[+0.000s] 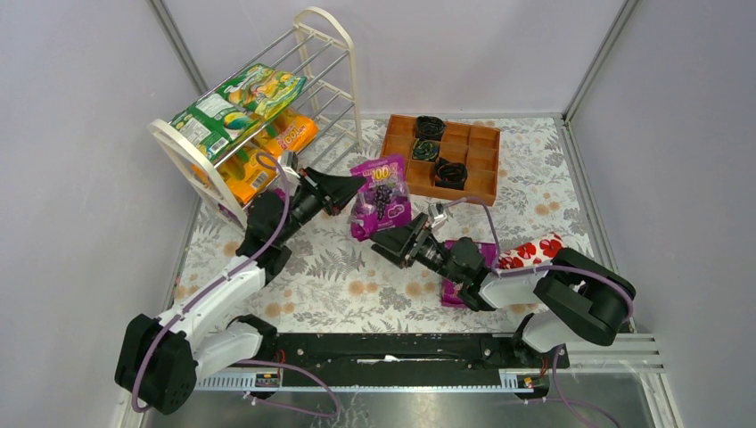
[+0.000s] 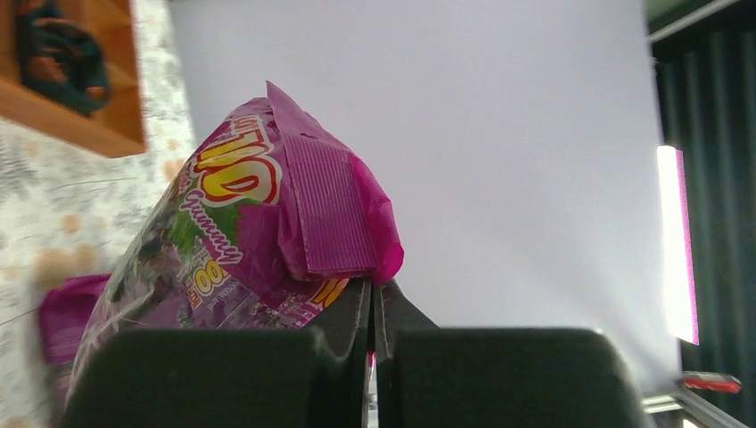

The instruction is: Place and organize the candy bags onto the shelf

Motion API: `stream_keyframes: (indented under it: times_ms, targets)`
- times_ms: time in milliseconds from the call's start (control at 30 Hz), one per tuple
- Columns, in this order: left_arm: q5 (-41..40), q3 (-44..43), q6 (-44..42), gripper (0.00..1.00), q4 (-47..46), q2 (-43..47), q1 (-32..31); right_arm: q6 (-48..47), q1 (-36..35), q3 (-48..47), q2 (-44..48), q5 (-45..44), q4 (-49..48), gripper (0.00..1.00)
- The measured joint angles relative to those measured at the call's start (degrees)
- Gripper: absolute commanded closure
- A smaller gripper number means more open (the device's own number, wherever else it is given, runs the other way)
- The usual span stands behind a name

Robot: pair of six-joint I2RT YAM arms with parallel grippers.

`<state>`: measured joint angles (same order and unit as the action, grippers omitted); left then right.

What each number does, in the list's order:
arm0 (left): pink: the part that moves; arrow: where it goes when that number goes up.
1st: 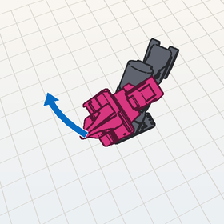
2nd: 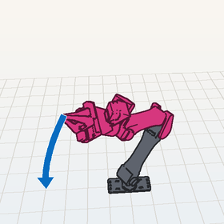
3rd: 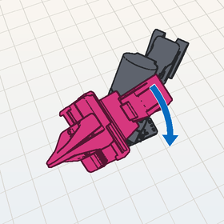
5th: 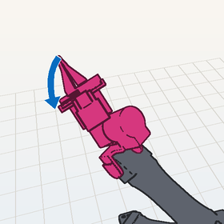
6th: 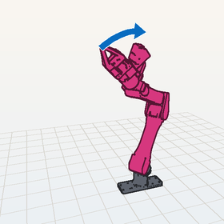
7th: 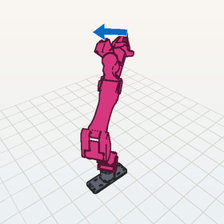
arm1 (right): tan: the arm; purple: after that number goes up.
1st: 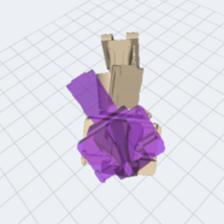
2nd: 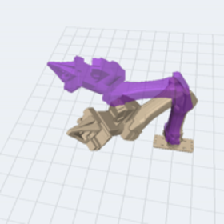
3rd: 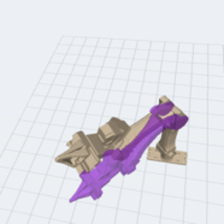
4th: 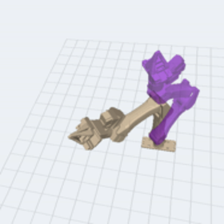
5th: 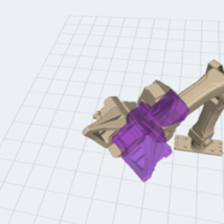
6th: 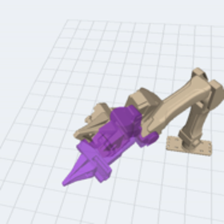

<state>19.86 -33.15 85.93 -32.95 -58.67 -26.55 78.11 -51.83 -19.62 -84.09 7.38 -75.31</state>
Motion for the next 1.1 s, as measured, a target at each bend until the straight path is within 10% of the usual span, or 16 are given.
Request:
stream_keyframes:
  times_ms: [1100]
  targets:
    - [-3.48, -3.19, 14.12, 1.0, -23.58, 1.75, -0.74, -17.55, -0.2, -13.97, 6.12, -15.58, -8.79, 0.0]
